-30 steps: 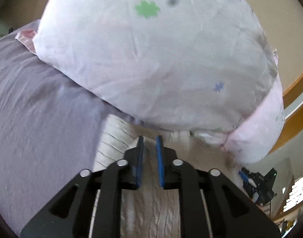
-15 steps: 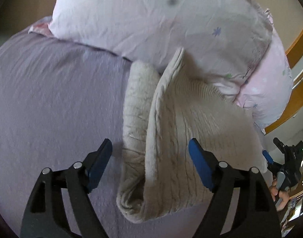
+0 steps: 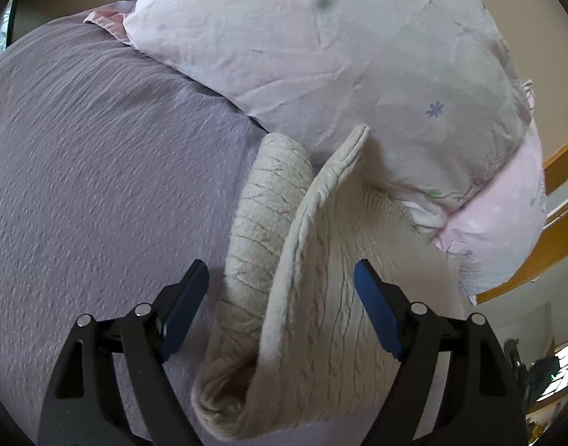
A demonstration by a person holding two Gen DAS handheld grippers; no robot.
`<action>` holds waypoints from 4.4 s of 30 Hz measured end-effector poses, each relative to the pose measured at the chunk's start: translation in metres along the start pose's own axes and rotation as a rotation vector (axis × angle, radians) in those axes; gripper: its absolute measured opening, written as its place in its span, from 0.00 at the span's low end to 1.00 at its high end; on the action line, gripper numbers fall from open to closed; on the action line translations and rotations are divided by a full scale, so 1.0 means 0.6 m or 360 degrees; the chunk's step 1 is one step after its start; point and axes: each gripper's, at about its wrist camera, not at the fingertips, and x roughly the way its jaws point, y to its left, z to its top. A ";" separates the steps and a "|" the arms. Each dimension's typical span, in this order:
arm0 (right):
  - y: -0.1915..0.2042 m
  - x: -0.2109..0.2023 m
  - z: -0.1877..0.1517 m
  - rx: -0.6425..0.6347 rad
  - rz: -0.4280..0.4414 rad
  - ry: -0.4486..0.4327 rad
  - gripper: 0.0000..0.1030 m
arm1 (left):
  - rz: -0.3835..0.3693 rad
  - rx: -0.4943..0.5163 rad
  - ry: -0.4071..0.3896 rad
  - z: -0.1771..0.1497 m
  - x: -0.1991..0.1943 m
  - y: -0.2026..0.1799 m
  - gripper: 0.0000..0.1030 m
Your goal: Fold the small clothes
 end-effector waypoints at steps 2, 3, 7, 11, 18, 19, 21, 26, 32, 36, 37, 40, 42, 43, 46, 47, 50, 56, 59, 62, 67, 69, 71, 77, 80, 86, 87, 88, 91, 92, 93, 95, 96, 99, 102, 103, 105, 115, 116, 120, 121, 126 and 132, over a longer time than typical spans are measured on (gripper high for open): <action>0.004 0.004 -0.003 -0.0028 0.0018 0.0019 0.98 | -0.0005 -0.0008 0.0022 0.001 0.013 -0.014 0.77; 0.002 0.004 -0.003 -0.0025 0.0020 0.0026 0.98 | 0.0013 -0.0005 0.0025 0.001 0.017 -0.020 0.77; -0.007 -0.002 -0.004 0.0014 0.0043 0.0028 0.98 | -0.0009 -0.0067 0.0026 0.004 0.023 -0.020 0.70; -0.004 -0.010 -0.003 0.0004 0.0065 0.0008 0.98 | -0.0101 -0.0239 0.0029 0.009 0.018 0.011 0.53; -0.029 -0.057 0.029 -0.0162 0.0005 -0.0137 0.98 | -0.0272 -0.0344 0.0082 -0.003 0.013 0.026 0.13; -0.040 -0.066 0.035 -0.0177 -0.0026 -0.0175 0.98 | -0.0321 -0.0358 0.0075 -0.002 0.007 0.024 0.13; -0.077 -0.087 0.049 -0.0212 -0.0155 -0.0276 0.98 | -0.0444 -0.0356 0.0062 0.001 -0.005 0.001 0.13; -0.186 -0.119 0.064 -0.0008 -0.0377 -0.0412 0.98 | -0.0689 -0.0129 0.0102 -0.001 -0.027 -0.151 0.12; -0.237 -0.121 0.067 0.0165 -0.0412 -0.0403 0.98 | -0.1077 0.0117 0.0327 -0.068 0.057 -0.401 0.13; -0.228 -0.097 0.065 0.0091 -0.0424 -0.0299 0.98 | -0.1087 0.0002 0.0629 -0.135 0.188 -0.479 0.19; -0.229 -0.094 0.065 0.0089 -0.0418 -0.0282 0.98 | -0.1101 -0.0037 0.0662 -0.140 0.202 -0.478 0.19; -0.245 -0.086 0.063 0.0183 -0.0321 -0.0210 0.98 | -0.1266 -0.0062 0.0616 -0.136 0.175 -0.436 0.17; -0.271 -0.076 0.065 0.0359 -0.0123 -0.0113 0.98 | -0.1193 0.0004 0.0474 -0.116 0.132 -0.394 0.30; -0.282 -0.066 0.066 0.0443 -0.0035 -0.0055 0.98 | -0.1107 0.0048 0.0401 -0.104 0.110 -0.370 0.37; -0.299 -0.031 0.072 0.0584 0.0149 0.0120 0.98 | -0.0671 0.0260 0.0160 -0.081 0.054 -0.306 0.56; -0.299 -0.007 0.076 0.0603 0.0143 0.0241 0.98 | -0.0607 0.0291 0.0149 -0.077 0.049 -0.292 0.60; -0.291 0.063 0.082 0.0610 0.0128 0.0560 0.98 | -0.0499 0.0323 0.0210 -0.082 0.055 -0.264 0.66; -0.263 0.114 0.078 0.0539 0.0092 0.0723 0.99 | -0.0343 0.0455 0.0321 -0.119 0.094 -0.273 0.69; -0.250 0.120 0.071 0.0486 0.0128 0.0711 0.97 | -0.0333 0.0467 0.0361 -0.133 0.116 -0.277 0.72; -0.238 0.129 0.065 0.0437 0.0142 0.0688 0.68 | -0.0356 0.0431 0.0421 -0.144 0.132 -0.282 0.72; -0.225 0.130 0.049 0.0477 0.0239 0.0674 0.38 | -0.0415 0.0416 0.0443 -0.139 0.133 -0.274 0.38; -0.195 0.110 0.049 0.0433 0.0330 0.0642 0.35 | -0.0543 0.0399 0.0439 -0.129 0.102 -0.260 0.33; -0.154 0.092 0.038 0.0365 0.0466 0.0672 0.35 | -0.0544 0.0498 0.0342 -0.124 0.045 -0.239 0.33; -0.057 0.115 -0.044 0.0017 0.0359 0.0928 0.56 | -0.0179 0.0770 0.0142 -0.151 -0.054 -0.164 0.45; -0.081 0.077 -0.015 0.0132 0.0285 0.0745 0.67 | -0.0052 0.0821 -0.0064 -0.161 -0.102 -0.145 0.57; -0.055 0.054 0.017 0.0094 0.0297 0.0548 0.64 | -0.0145 0.0820 -0.0236 -0.161 -0.148 -0.149 0.68; -0.031 0.076 0.004 0.0008 0.0250 0.0619 0.55 | -0.0146 0.0819 -0.0228 -0.161 -0.146 -0.149 0.68; -0.028 0.090 -0.007 -0.0054 0.0198 0.0680 0.44 | -0.0144 0.0820 -0.0220 -0.161 -0.143 -0.153 0.68; -0.017 0.105 -0.026 -0.0203 0.0113 0.0669 0.16 | -0.0145 0.0833 -0.0189 -0.168 -0.128 -0.154 0.68; -0.018 0.097 -0.018 -0.0216 0.0111 0.0605 0.14 | -0.0150 0.0841 -0.0185 -0.171 -0.129 -0.153 0.68; -0.026 0.087 -0.009 -0.0179 0.0110 0.0547 0.13 | -0.0155 0.0849 -0.0188 -0.173 -0.130 -0.151 0.68; -0.050 0.070 0.010 -0.0135 0.0039 0.0394 0.12 | -0.0162 0.0858 -0.0193 -0.174 -0.124 -0.150 0.68; -0.058 0.069 0.014 -0.0135 -0.0032 0.0360 0.12 | -0.0167 0.0859 -0.0192 -0.175 -0.123 -0.150 0.68; -0.081 0.098 0.000 -0.0178 -0.0152 0.0498 0.15 | -0.0183 0.0872 -0.0178 -0.177 -0.115 -0.150 0.68; -0.069 0.083 0.002 -0.0215 -0.0159 0.0488 0.22 | -0.0184 0.0893 -0.0184 -0.181 -0.115 -0.154 0.68; -0.066 0.068 0.007 -0.0204 -0.0149 0.0460 0.39 | -0.0191 0.0902 -0.0198 -0.182 -0.119 -0.156 0.68; -0.057 0.009 0.019 -0.0192 -0.0079 0.0288 0.62 | -0.0203 0.0942 -0.0248 -0.186 -0.132 -0.166 0.72; 0.017 -0.004 -0.114 -0.0582 -0.0095 0.0521 0.51 | -0.0502 0.1198 -0.0100 -0.236 -0.100 -0.293 0.82; 0.024 -0.015 -0.124 -0.0641 -0.0127 0.0448 0.51 | -0.0472 0.1234 -0.0036 -0.248 -0.084 -0.299 0.82; 0.012 -0.052 -0.127 -0.0614 -0.0133 0.0441 0.51 | -0.0261 0.1336 0.0108 -0.284 -0.046 -0.285 0.80; 0.003 -0.056 -0.123 -0.0559 -0.0115 0.0435 0.51 | -0.0214 0.1357 0.0124 -0.290 -0.044 -0.275 0.78; -0.058 -0.106 -0.097 -0.0276 -0.0098 0.0281 0.99 | -0.0263 0.1236 0.0069 -0.282 -0.092 -0.226 0.80; -0.054 -0.103 -0.119 -0.0280 -0.0262 0.0377 0.99 | -0.0133 0.0955 0.0072 -0.280 -0.112 -0.178 0.85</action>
